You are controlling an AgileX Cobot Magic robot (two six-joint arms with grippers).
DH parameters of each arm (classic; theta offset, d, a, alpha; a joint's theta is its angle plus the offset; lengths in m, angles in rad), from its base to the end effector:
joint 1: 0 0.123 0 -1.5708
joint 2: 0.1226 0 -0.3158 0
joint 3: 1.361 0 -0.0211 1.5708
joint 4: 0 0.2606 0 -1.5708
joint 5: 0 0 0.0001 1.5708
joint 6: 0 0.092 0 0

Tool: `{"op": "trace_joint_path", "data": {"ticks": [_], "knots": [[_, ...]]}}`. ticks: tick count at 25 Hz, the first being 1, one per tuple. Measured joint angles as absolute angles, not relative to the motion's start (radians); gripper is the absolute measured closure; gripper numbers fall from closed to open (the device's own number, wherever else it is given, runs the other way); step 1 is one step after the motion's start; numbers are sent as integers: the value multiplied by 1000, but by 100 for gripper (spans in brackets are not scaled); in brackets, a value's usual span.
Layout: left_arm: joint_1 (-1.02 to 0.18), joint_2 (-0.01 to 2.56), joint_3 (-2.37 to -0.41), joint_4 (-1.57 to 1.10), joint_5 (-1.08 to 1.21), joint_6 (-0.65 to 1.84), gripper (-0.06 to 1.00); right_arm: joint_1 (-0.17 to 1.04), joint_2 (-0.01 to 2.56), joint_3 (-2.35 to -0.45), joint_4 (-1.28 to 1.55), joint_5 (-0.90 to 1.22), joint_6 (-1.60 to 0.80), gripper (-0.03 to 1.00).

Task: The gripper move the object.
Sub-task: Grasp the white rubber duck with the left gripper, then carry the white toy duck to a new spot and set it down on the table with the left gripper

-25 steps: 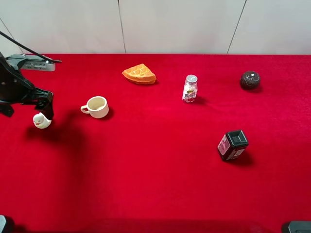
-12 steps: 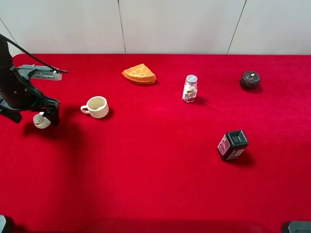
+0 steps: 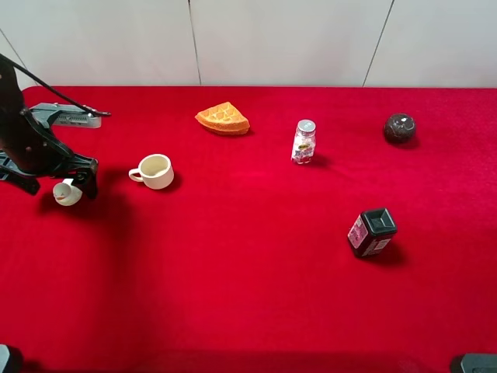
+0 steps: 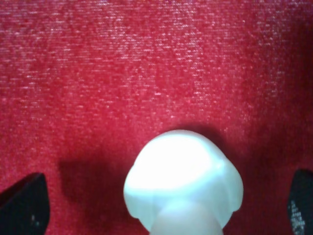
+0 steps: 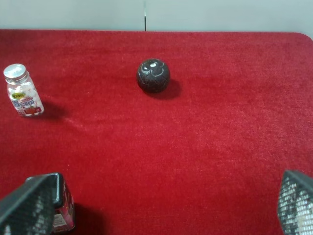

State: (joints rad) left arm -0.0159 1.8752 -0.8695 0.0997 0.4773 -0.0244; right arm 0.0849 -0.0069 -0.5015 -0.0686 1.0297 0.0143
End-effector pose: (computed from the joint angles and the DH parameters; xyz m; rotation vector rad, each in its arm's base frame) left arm 0.3219 -0.0009 0.1257 0.1127 2.9627 0.0741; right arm -0.0259 -0.0076 0.2845 -0.0685 2.0019 -0.0180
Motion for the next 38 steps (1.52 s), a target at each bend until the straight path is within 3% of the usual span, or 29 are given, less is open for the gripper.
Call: {"op": "trace_joint_path", "data": {"ticks": [12,16,38], "knots": [[-16,1876,-869,100,477,-24,29,85,-7,-501,-69,1030,14,27],[-16,1876,-869,96,477,-25,46,85,-7,-501,-69,1030,14,27],[-16,1876,-869,90,476,-25,47,85,-7,-501,-69,1030,14,27]]}}
